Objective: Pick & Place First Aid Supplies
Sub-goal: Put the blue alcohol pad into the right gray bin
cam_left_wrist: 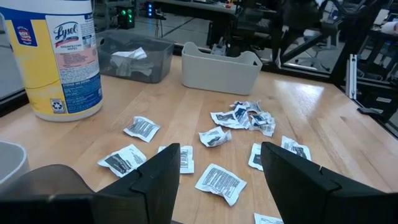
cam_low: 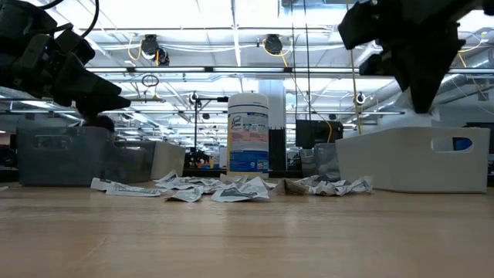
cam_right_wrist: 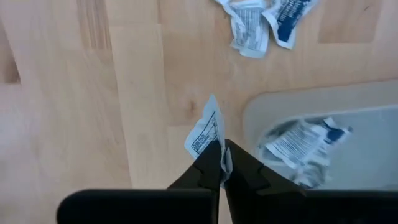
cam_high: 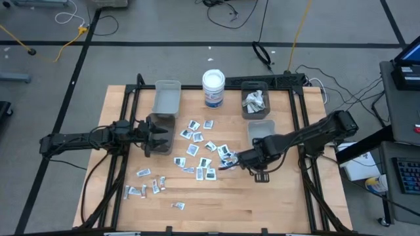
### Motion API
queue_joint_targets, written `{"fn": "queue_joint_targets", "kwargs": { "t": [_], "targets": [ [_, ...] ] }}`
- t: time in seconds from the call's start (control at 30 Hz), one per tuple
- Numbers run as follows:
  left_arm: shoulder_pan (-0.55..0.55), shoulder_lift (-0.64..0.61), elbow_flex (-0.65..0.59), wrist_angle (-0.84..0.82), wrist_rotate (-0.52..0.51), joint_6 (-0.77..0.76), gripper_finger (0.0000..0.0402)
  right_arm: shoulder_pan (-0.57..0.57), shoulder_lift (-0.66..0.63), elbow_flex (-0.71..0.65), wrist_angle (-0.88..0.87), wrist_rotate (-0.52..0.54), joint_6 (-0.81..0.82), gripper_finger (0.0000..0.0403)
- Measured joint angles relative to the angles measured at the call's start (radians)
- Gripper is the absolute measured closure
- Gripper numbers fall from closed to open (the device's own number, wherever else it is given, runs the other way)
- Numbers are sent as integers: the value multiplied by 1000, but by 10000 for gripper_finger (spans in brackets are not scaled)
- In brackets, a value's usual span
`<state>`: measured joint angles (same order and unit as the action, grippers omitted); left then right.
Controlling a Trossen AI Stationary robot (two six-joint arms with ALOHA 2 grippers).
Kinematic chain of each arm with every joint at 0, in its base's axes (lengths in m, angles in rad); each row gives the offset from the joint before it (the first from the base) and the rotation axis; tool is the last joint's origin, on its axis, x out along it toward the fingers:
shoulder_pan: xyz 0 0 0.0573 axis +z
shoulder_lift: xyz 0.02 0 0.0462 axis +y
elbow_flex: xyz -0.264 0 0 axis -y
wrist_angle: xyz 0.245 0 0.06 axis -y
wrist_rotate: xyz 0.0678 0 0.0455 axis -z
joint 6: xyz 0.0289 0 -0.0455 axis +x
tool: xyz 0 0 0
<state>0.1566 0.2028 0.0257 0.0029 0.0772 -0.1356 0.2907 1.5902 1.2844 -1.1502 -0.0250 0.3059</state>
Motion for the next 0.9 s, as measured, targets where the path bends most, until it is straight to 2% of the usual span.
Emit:
{"fn": "queue_joint_targets", "kwargs": {
  "t": [0.23, 0.43, 0.73, 0.9],
  "targets": [
    [0, 0, 0, 0, 0, 0, 172, -23, -23, 14, -37, 1, -61, 401],
    [0, 0, 0, 1, 0, 0, 172, -79, -110, 0, -107, 61, -64, 401],
    [0, 0, 0, 0, 0, 0, 172, -245, -256, -117, -123, 76, -177, 401],
    [0, 0, 0, 0, 0, 0, 172, -357, -296, -142, -138, 77, -260, 401]
  ]
}}
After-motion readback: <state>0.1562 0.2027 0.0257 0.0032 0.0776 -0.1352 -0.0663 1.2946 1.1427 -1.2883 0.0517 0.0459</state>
